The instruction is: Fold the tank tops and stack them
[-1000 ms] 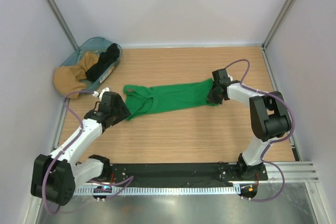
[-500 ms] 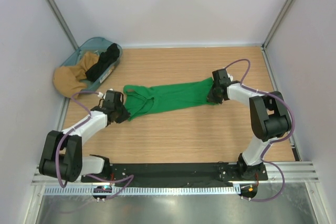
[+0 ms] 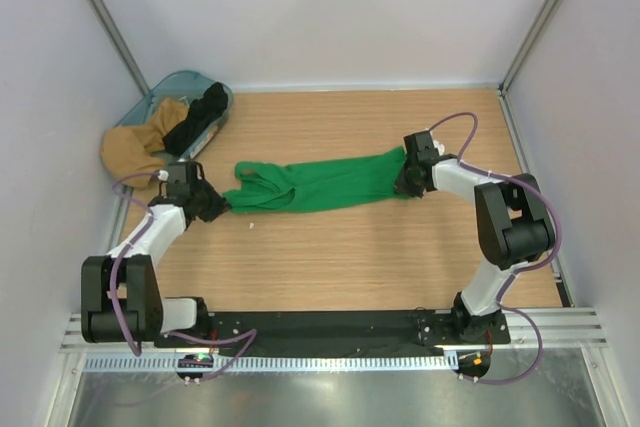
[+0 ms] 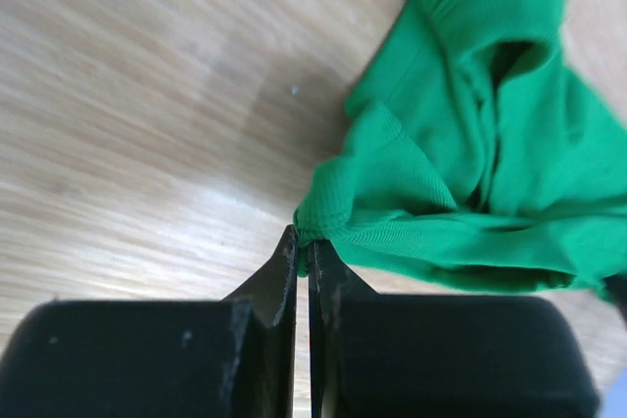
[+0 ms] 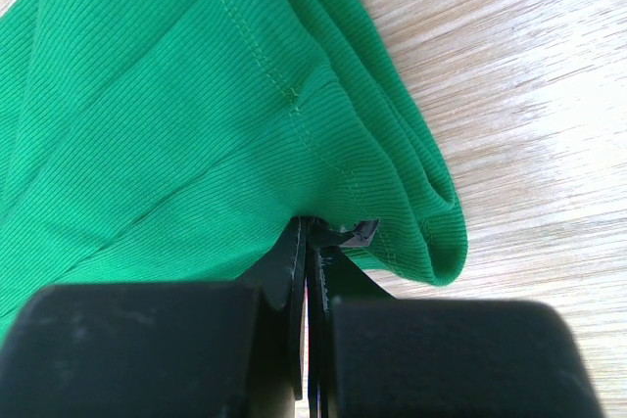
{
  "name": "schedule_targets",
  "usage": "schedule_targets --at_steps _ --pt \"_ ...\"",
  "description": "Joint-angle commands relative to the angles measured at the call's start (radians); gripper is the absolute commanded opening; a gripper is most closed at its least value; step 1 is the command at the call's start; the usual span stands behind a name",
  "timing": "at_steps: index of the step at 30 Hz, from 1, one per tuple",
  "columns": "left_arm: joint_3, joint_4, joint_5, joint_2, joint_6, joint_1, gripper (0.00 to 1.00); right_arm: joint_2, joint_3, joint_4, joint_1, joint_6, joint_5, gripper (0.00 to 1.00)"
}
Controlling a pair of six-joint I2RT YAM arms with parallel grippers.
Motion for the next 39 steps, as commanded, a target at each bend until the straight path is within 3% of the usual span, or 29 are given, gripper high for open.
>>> schedule_targets --at_steps 1,6,8,10,11,13,19,21,25,29,32,38,39 --pt "0.068 0.004 0.036 0.006 0.025 0.051 0.00 0.039 -0.018 -0.021 0.001 0.000 0.078 0.01" --pt "0.123 0.040 0.058 0.126 0.004 0.099 0.02 0.036 -0.023 -0.021 0.001 -0.002 0.073 0.01" --pt "0.146 0.048 0.064 0.169 0.001 0.121 0.07 0.036 -0.024 -0.019 0.003 -0.002 0.072 0.01" --pt "0.171 0.047 0.079 0.213 -0.002 0.150 0.27 0.033 -0.027 -0.021 0.004 -0.003 0.070 0.01" --pt "0.174 0.045 0.101 0.215 -0.004 0.159 0.47 0.030 -0.031 -0.022 0.004 -0.005 0.072 0.01" --pt "0.166 0.039 0.076 0.175 -0.009 0.168 0.55 0.027 -0.034 -0.018 0.006 -0.004 0.073 0.01" --pt "0.137 -0.025 -0.028 0.034 0.017 0.148 0.59 0.009 -0.035 -0.022 0.012 0.000 0.068 0.01" --pt "0.143 -0.048 -0.054 -0.018 0.025 0.107 0.59 0.003 -0.035 -0.024 0.019 0.001 0.070 0.01" --pt "0.137 -0.073 -0.097 -0.086 -0.012 -0.115 0.60 0.006 -0.029 -0.031 0.023 0.001 0.079 0.01" --pt "0.126 -0.041 -0.151 -0.110 -0.056 -0.299 0.70 -0.007 -0.021 -0.031 0.027 -0.023 0.072 0.01" --pt "0.135 -0.013 -0.157 -0.090 -0.098 -0.401 0.71 -0.036 -0.008 -0.042 0.030 -0.042 0.088 0.06" --pt "0.203 0.043 -0.129 0.041 -0.133 -0.540 0.68 -0.100 0.022 -0.073 0.030 -0.060 0.111 0.27" --pt "0.214 0.068 -0.122 0.060 -0.137 -0.562 0.67 -0.109 0.022 -0.074 0.030 -0.065 0.122 0.34"
